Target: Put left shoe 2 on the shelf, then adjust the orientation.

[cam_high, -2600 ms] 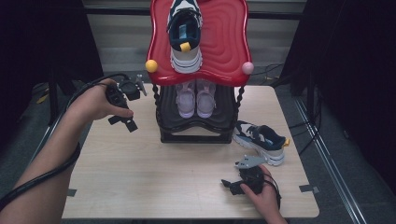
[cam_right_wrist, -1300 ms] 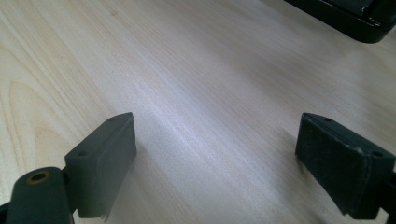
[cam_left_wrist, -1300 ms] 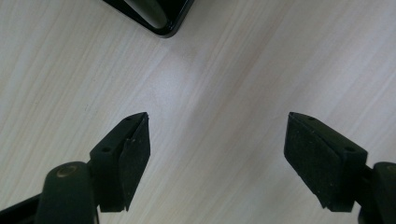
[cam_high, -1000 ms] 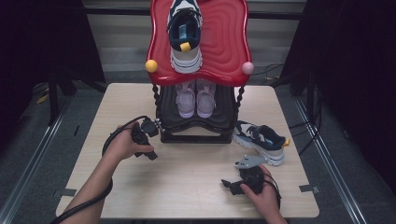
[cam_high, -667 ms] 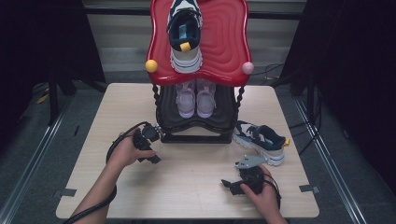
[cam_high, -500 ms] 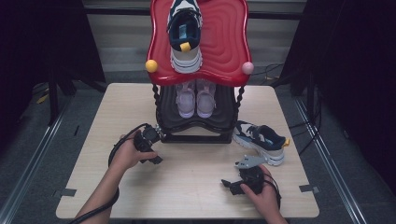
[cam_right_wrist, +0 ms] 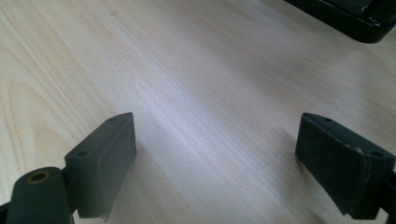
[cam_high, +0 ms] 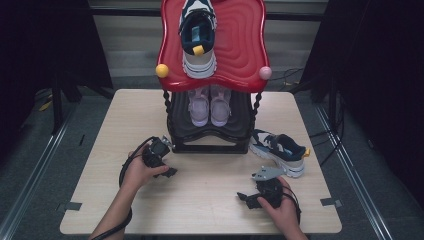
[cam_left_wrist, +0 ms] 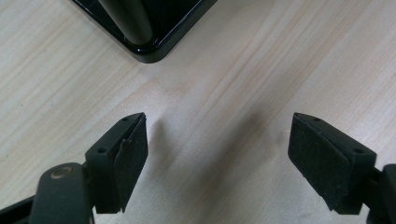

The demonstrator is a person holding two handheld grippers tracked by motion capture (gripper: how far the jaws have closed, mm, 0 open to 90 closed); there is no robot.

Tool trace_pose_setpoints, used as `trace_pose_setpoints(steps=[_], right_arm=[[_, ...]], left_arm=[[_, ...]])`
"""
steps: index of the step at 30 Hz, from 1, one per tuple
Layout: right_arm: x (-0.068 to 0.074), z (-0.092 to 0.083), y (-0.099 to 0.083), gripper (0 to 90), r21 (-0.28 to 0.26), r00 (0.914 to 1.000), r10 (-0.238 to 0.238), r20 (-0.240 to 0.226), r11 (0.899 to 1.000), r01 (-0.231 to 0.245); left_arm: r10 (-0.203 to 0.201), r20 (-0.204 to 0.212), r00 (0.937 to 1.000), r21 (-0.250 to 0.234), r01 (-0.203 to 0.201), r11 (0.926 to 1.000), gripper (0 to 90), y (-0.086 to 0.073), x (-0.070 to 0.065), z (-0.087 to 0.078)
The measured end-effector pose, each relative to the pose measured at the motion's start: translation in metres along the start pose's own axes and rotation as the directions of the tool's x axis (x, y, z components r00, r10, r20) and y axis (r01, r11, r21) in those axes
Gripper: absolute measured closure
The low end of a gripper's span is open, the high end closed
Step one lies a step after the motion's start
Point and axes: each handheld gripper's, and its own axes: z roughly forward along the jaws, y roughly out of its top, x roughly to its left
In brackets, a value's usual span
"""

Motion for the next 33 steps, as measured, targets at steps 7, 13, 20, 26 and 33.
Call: trace_pose_setpoints(steps=[7, 13, 20, 26, 33], right_arm=[[0.0, 0.0, 0.0, 12.0, 0.0, 1.0, 0.0, 0.0, 1.0, 0.0], [0.0, 0.0, 0.0, 12.0, 0.001, 1.0, 0.0, 0.001, 1.0, 0.0], [0.0, 0.0, 0.0, 11.9, 0.002, 1.0, 0.0, 0.0, 1.0, 0.0], [0.0, 0.0, 0.0, 11.9, 0.002, 1.0, 0.0, 0.0, 1.0, 0.0], [0.0, 0.0, 0.0, 12.0, 0.002, 1.0, 0.0, 0.0, 1.0, 0.0]], left_arm=[[-0.029, -0.012, 0.9995, -0.038, 0.028, 0.9989, 19.7, -0.007, 0.001, 0.004], [-0.047, -0.009, 0.9988, -0.088, 0.046, 0.9951, 18.9, -0.012, 0.001, 0.009], [-0.086, -0.022, 0.996, -0.151, 0.082, 0.9852, 16.1, -0.017, -0.001, 0.012], [-0.108, -0.056, 0.9926, -0.219, 0.093, 0.9713, 15.3, -0.025, -0.004, 0.014], [-0.12, -0.059, 0.991, -0.281, 0.099, 0.9547, 13.5, -0.032, -0.006, 0.016]])
